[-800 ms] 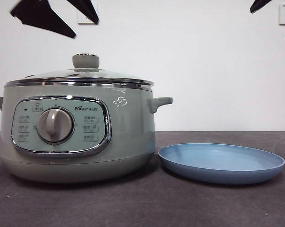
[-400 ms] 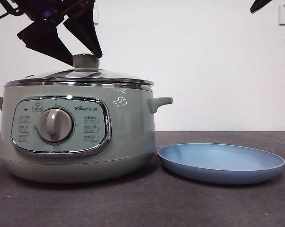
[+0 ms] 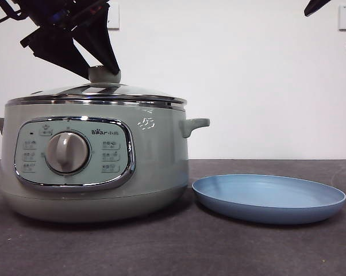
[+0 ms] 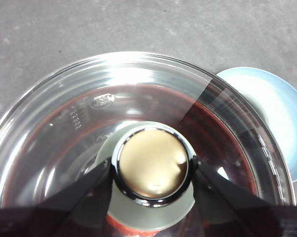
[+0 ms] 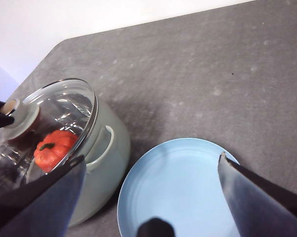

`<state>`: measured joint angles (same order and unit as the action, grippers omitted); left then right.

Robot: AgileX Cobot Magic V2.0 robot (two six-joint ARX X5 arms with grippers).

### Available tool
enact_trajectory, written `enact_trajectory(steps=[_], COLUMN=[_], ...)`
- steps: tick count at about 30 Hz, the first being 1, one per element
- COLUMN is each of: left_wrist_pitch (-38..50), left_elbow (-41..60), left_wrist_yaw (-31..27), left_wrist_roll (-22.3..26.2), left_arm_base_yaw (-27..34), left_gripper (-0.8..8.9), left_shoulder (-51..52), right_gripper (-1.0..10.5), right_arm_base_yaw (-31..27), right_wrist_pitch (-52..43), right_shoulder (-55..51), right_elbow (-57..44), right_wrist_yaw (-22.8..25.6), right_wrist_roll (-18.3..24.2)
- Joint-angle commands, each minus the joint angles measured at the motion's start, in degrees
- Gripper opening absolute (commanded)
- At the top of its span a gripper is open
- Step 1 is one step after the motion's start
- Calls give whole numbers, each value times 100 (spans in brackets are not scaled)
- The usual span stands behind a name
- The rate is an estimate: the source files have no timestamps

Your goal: Take the pumpkin out from the steamer,put the pumpkin in the blue plate,close the lid

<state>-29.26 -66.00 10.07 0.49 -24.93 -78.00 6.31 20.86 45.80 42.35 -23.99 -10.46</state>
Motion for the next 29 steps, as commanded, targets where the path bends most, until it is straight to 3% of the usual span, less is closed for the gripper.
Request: enact_trajectory(steps=[1, 11, 15, 18, 23, 27, 29], left_wrist_pitch=[48, 396, 452, 450, 391, 313, 256], left_elbow=[0, -11, -11, -11, -11, -11, -11], left_wrist_yaw=[48, -179, -643, -1005, -1851, -2376, -2583], left_wrist_roll=[114, 107, 109, 109, 111, 129, 131], left_arm_base_yaw=[-20, -13, -13, -13, -13, -13, -13], left_gripper=[-5, -5, -5, -5, -5, -5, -5], left_shoulder=[-48, 358, 807, 1187, 1871, 2385, 2640], right_gripper=[442, 442, 442, 442, 447, 455, 517], right_arm_base_yaw=[-7, -7, 146, 487, 1405, 2122, 2492], right_wrist_pitch=[-9, -166, -662, -1095, -1137, -682, -271], right_shoulder=[7, 7, 37, 151, 824, 1646, 2181], right_elbow=[26, 26, 26, 39, 472, 1215, 1762], right_wrist_yaw=[4, -39, -566, -857, -839, -407, -92], right_wrist_roll=[66, -17, -15, 11, 306, 739, 1008])
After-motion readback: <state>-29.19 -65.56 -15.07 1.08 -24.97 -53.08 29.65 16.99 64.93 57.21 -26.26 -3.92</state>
